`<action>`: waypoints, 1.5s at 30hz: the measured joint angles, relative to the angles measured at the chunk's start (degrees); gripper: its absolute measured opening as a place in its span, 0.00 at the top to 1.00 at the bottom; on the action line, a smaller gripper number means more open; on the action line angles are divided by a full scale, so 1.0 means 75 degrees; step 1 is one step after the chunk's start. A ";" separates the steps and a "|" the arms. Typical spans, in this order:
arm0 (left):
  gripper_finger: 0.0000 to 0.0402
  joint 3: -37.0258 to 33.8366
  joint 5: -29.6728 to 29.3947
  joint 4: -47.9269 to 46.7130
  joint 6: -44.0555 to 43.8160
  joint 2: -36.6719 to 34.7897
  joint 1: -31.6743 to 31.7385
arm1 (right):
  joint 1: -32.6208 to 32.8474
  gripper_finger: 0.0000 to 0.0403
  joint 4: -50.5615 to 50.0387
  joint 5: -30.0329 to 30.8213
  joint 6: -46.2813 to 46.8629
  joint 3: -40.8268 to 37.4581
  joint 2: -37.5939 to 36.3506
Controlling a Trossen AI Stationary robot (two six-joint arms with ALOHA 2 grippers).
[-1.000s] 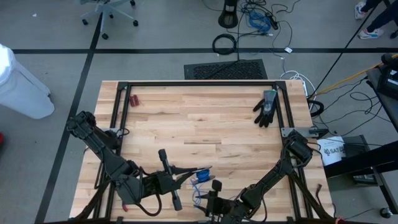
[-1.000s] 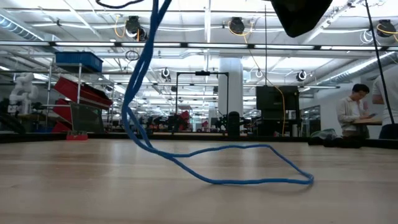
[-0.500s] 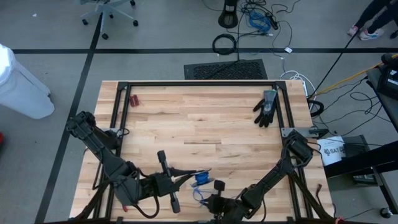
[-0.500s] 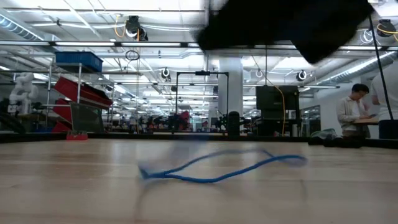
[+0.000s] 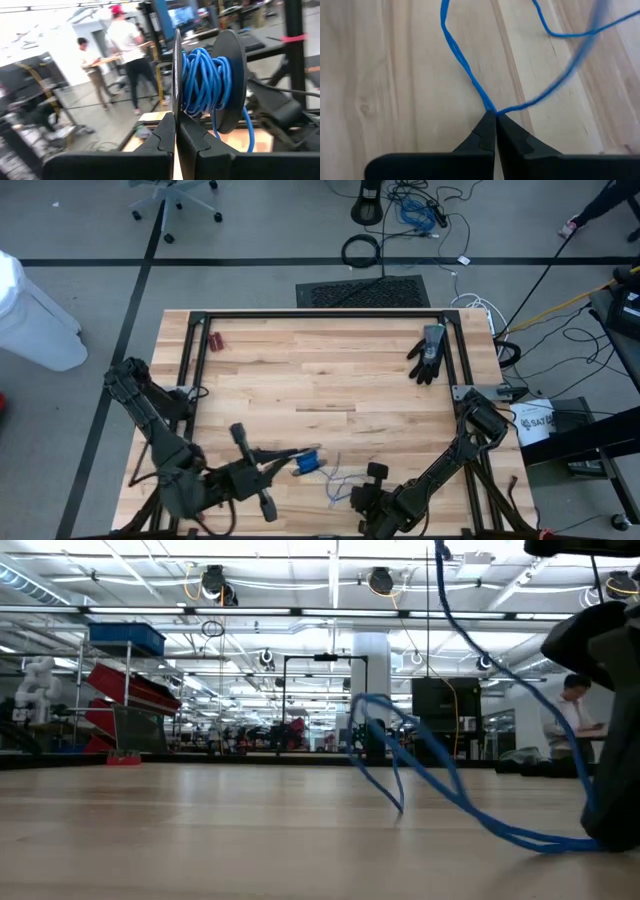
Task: Coil cords
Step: Coil the blue wire onto a spool
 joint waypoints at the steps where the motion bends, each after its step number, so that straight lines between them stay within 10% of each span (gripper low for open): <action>1: 0.98 0.0004 -0.0266 0.0001 0.0051 -0.0051 -0.0106 | 0.0017 1.00 -0.0102 -0.0038 0.0054 0.0003 0.0000; 29: 0.98 0.1879 -0.1065 -0.0002 0.2551 -0.0583 -0.0358 | 0.2070 1.00 -0.1286 -0.0052 0.4090 0.0003 0.0006; 45: 0.98 0.2501 -0.1046 -0.0282 0.3167 -0.0685 -0.0152 | 0.2228 1.00 -0.1762 -0.0116 0.4360 0.0012 0.0006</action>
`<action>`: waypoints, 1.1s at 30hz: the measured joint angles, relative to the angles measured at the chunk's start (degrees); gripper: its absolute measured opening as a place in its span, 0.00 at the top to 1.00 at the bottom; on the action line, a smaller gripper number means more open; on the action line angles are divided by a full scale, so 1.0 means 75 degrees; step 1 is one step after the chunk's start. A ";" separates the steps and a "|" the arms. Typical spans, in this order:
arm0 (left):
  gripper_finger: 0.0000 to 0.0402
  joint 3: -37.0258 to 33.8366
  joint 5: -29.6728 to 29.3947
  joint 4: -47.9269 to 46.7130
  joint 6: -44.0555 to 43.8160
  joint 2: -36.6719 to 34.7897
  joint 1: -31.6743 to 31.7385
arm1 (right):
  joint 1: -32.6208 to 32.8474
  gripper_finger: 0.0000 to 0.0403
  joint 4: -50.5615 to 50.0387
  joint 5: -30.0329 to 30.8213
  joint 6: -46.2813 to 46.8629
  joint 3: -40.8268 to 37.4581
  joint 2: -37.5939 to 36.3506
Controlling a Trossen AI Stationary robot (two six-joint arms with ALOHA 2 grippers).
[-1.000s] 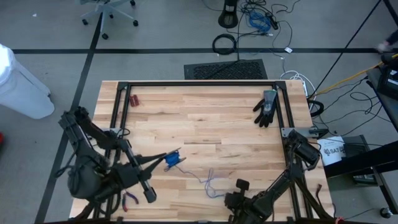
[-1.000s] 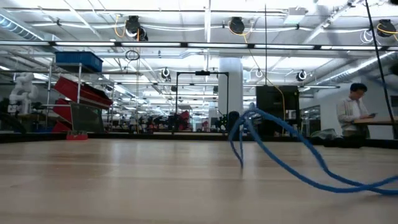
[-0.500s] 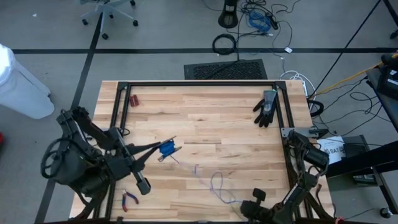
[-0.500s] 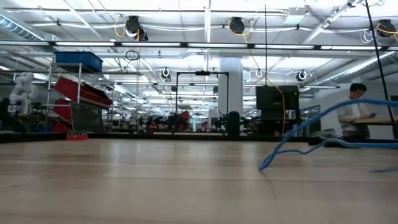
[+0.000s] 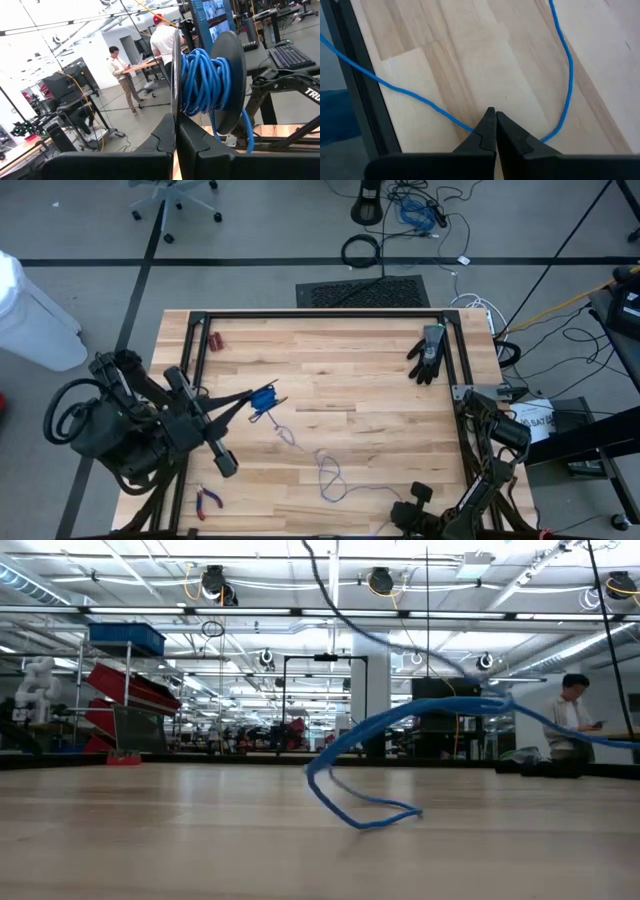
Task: Coil cords
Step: Coil the blue wire onto a spool
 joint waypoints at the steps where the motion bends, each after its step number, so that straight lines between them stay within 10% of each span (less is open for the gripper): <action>1: 0.98 0.0000 0.0002 -0.0004 -0.0006 0.0000 0.0000 | 0.0000 1.00 -0.0008 0.0002 -0.0002 0.0000 0.0000; 18: 0.98 -0.0003 0.1308 -0.2153 -0.2476 0.0028 0.0609 | -0.0003 0.85 -0.2099 -0.0596 -0.0490 -0.0026 -0.2097; 28: 0.98 -0.0006 0.2878 -0.2999 -0.4173 0.0658 0.1095 | -0.0144 0.73 -0.0373 0.5823 -0.3019 -0.0023 -0.2961; 33: 0.98 -0.0009 0.3085 -0.2642 -0.4279 0.1278 0.1253 | -0.0800 0.69 0.1653 0.5704 -0.5616 -0.0020 -0.2919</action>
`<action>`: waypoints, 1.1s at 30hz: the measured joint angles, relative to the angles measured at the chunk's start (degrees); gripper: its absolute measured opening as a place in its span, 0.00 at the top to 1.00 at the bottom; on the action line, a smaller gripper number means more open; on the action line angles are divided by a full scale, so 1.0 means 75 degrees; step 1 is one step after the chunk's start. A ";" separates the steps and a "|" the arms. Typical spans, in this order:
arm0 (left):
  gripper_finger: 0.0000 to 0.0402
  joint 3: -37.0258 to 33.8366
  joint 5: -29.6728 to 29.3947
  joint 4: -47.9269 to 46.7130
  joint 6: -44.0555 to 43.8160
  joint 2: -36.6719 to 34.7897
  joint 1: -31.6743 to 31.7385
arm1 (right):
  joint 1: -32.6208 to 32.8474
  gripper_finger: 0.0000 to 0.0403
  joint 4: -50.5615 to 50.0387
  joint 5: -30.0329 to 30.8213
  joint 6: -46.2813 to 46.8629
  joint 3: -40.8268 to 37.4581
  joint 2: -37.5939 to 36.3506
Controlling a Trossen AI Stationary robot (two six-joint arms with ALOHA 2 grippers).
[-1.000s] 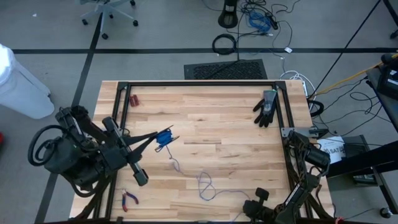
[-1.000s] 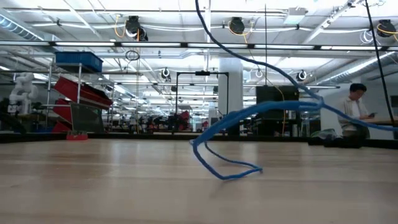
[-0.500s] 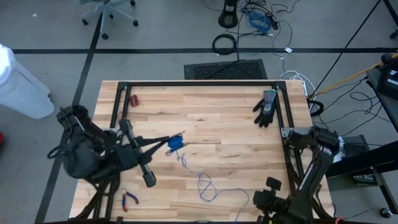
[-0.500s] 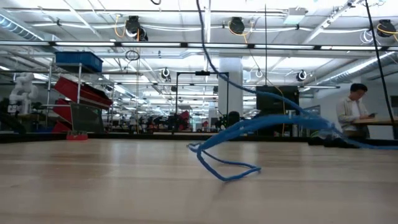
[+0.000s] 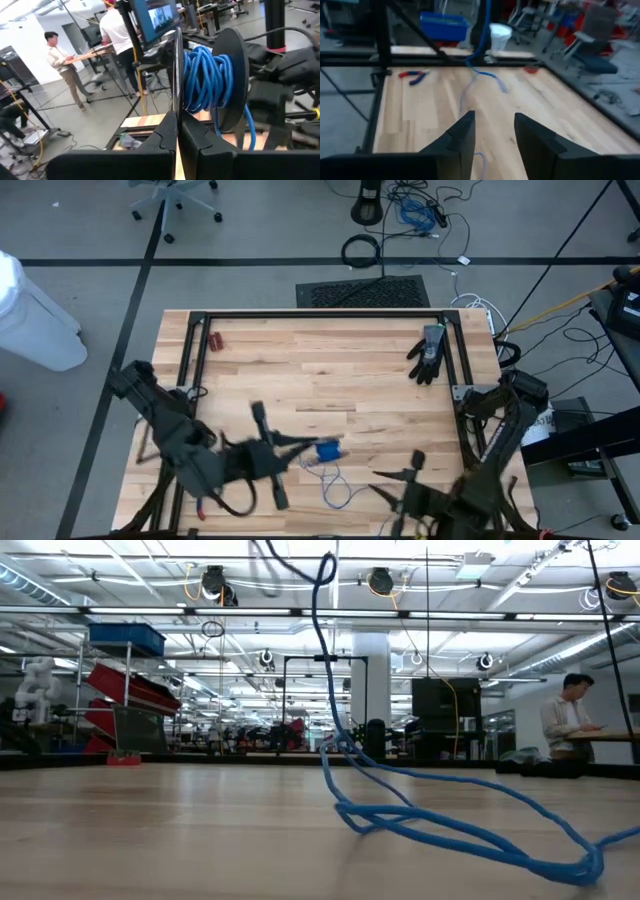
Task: Coil cords
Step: Coil the blue wire onto a spool
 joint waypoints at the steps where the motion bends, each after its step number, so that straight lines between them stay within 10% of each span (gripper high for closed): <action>1: 0.98 0.0000 0.0034 0.0149 0.0008 0.0140 0.0037 | -0.0157 0.68 0.0473 -0.0292 -0.0456 0.0000 0.0041; 9: 0.98 -0.0003 0.0785 0.0405 -0.0508 0.0935 0.0358 | -0.1121 0.65 0.2910 -0.2510 -0.3200 0.0000 0.0675; 14: 0.98 -0.0006 0.1896 0.0315 -0.0998 0.1070 0.0324 | -0.1284 0.65 0.2590 -0.2497 -0.3405 0.0000 0.0745; 24: 0.98 -0.0238 0.1354 -0.1079 -0.2100 0.1027 0.0385 | -0.1097 0.65 0.1097 -0.2531 -0.2177 -0.0003 0.0710; 33: 0.98 -0.0667 0.2532 -0.0522 -0.2091 0.1030 0.1181 | -0.1151 0.65 0.3355 -0.2523 -0.1854 -0.1585 0.0716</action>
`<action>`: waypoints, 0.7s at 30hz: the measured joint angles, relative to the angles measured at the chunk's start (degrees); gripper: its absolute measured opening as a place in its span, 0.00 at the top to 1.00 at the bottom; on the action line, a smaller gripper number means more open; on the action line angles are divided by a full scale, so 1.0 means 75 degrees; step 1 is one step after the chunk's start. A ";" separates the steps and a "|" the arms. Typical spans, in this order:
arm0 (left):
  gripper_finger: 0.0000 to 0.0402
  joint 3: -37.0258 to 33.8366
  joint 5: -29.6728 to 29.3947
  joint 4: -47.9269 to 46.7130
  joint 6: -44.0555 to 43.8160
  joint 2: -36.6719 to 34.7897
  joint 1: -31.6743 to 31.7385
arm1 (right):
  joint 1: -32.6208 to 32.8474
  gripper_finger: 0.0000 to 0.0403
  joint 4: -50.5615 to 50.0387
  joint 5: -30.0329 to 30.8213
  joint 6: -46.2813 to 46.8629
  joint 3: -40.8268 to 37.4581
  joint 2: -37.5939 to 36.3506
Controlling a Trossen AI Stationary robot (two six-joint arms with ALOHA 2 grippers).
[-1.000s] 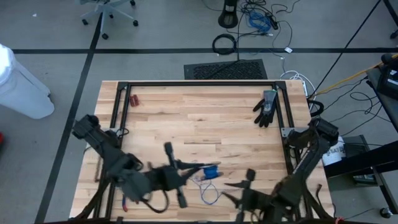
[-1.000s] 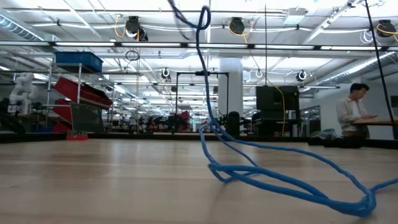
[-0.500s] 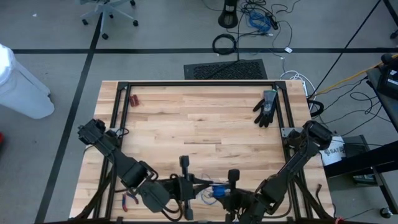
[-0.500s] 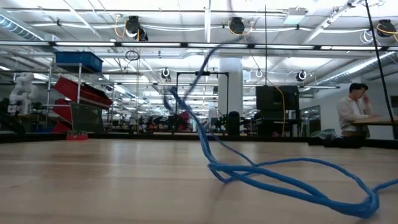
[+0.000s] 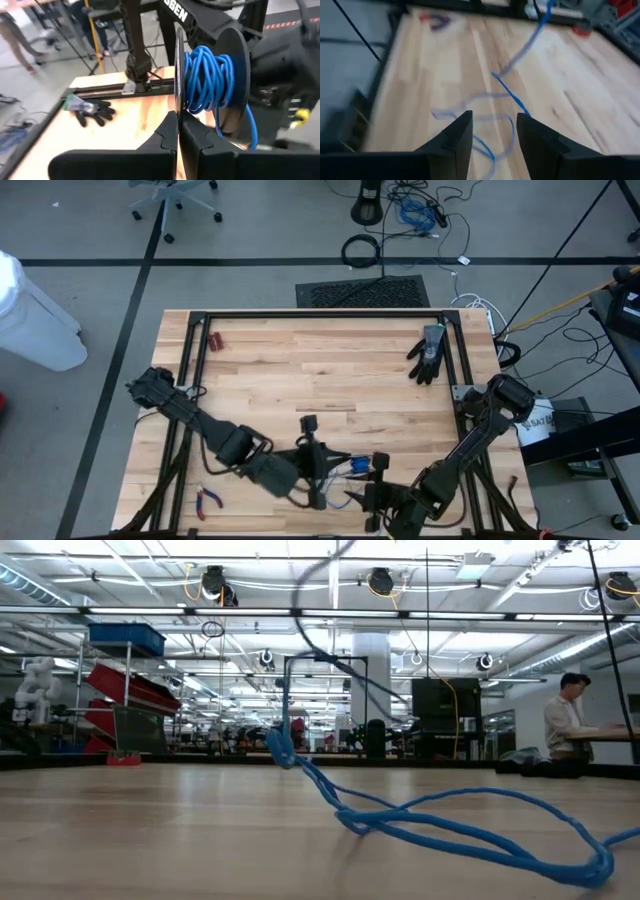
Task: Coil cords
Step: Coil the blue wire onto a spool
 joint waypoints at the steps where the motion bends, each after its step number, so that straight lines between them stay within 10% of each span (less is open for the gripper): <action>1: 0.98 -0.0084 0.0234 0.0075 -0.0041 0.0000 0.0138 | -0.0019 0.65 0.0018 -0.0020 0.0128 -0.0186 0.0003; 8: 0.98 -0.0776 0.1382 0.0777 -0.0230 0.0023 0.0836 | -0.0054 0.65 0.0598 -0.0199 0.0564 -0.1069 0.0011; 21: 0.98 -0.0761 0.1851 0.1232 0.0585 -0.0677 0.1115 | -0.1016 0.65 0.8088 -0.0827 -0.2869 -0.3388 0.0003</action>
